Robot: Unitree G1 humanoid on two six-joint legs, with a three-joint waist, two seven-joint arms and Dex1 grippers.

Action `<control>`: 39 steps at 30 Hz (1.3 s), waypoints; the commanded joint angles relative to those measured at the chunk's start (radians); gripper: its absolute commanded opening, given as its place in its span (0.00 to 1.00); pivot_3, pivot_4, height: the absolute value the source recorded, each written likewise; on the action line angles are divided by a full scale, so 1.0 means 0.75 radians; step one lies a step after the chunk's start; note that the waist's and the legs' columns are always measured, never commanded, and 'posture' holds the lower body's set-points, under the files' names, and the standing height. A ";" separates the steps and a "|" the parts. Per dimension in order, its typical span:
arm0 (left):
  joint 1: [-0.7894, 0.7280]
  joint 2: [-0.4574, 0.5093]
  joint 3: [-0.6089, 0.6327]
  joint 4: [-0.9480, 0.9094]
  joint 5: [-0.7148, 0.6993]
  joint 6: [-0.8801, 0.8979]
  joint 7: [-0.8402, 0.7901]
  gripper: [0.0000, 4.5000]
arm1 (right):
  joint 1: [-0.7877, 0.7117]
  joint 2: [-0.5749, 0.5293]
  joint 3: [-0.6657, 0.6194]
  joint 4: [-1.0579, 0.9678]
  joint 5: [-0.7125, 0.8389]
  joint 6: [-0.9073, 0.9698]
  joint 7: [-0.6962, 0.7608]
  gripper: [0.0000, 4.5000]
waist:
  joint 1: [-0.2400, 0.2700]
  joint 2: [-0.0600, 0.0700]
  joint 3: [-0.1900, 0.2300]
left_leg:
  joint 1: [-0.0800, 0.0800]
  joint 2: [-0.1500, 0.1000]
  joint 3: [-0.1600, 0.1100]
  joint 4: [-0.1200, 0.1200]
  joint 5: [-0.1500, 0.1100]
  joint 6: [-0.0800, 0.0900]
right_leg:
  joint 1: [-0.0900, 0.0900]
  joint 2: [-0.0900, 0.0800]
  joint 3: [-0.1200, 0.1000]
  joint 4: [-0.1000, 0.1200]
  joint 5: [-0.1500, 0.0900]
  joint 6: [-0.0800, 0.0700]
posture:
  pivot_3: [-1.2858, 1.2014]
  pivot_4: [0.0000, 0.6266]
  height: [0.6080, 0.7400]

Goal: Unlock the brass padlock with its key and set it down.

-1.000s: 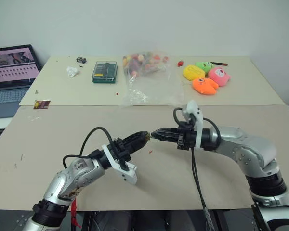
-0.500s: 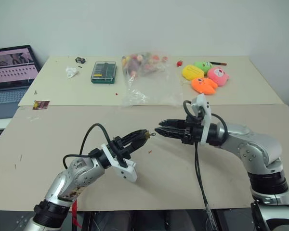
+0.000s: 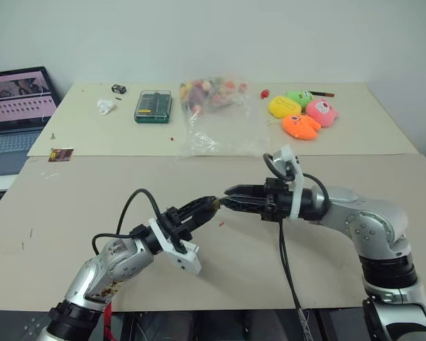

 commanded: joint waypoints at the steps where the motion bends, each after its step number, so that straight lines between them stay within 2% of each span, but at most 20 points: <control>1: 0.002 0.003 0.013 -0.027 0.001 -0.019 0.032 0.18 | 0.009 0.001 0.007 -0.039 -0.003 -0.026 0.029 0.49 | 0.000 0.000 0.000 | 0.000 0.000 0.000 0.000 0.000 0.000 | 0.000 0.000 0.000 0.000 0.000 0.000 | 0.52 0.24 1.00; 11: -0.054 0.007 0.003 -0.041 -0.020 -0.001 -0.009 0.18 | -0.006 0.076 0.063 -0.015 -0.062 -0.046 0.020 0.49 | 0.000 0.000 0.000 | 0.000 0.000 0.000 0.000 0.000 0.000 | 0.000 0.000 0.000 0.000 0.000 0.000 | 0.52 0.24 1.00; 20: -0.050 -0.001 0.008 -0.062 -0.030 0.021 -0.028 0.18 | -0.039 0.097 0.047 -0.007 -0.062 -0.020 0.020 0.49 | -0.001 0.000 0.000 | 0.000 0.000 0.000 0.000 0.001 -0.001 | 0.000 0.000 0.000 0.000 0.000 0.000 | 0.52 0.24 1.00; 24: -0.057 -0.006 0.007 -0.067 -0.046 0.035 -0.041 0.18 | -0.046 0.092 0.045 0.001 -0.057 -0.009 0.021 0.31 | -0.001 0.000 0.000 | 0.000 0.000 0.000 0.000 0.001 -0.001 | 0.000 0.000 0.000 0.000 0.000 0.000 | 0.52 0.24 1.00; 27: -0.061 -0.007 0.005 -0.072 -0.055 0.045 -0.053 0.18 | -0.051 0.081 0.051 0.004 -0.052 0.001 0.034 0.08 | -0.002 0.000 0.000 | 0.000 0.000 0.000 0.000 0.001 -0.001 | 0.000 0.000 0.000 0.000 0.000 0.000 | 0.52 0.24 1.00; 28: -0.060 -0.007 0.006 -0.076 -0.059 0.049 -0.057 0.18 | -0.050 0.076 0.053 0.002 -0.051 0.002 0.042 0.03 | -0.002 0.000 0.000 | 0.000 0.000 0.000 0.000 0.001 -0.001 | 0.000 0.000 0.000 0.000 0.000 0.000 | 0.52 0.24 1.00; 35: -0.076 0.005 0.005 -0.061 -0.142 0.049 -0.101 0.18 | -0.045 0.074 0.051 -0.004 -0.043 0.004 0.054 0.03 | -0.001 0.000 0.000 | 0.000 0.000 0.000 0.000 0.001 -0.001 | 0.000 0.000 0.000 0.000 0.000 0.000 | 0.52 0.24 1.00; 36: -0.080 0.005 0.005 -0.061 -0.171 0.054 -0.116 0.40 | -0.043 0.074 0.052 -0.008 -0.044 0.002 0.054 0.03 | -0.002 0.000 0.000 | 0.000 0.000 0.000 0.000 0.001 -0.001 | 0.000 0.000 0.000 0.000 0.000 0.000 | 0.52 0.24 1.00; 39: -0.102 0.004 0.017 -0.051 -0.211 0.066 -0.130 0.62 | -0.036 0.081 0.061 -0.011 -0.066 -0.015 0.042 0.03 | -0.001 0.000 0.000 | 0.000 0.000 0.000 0.000 0.000 -0.001 | 0.000 0.000 0.000 0.000 0.000 0.000 | 0.52 0.24 1.00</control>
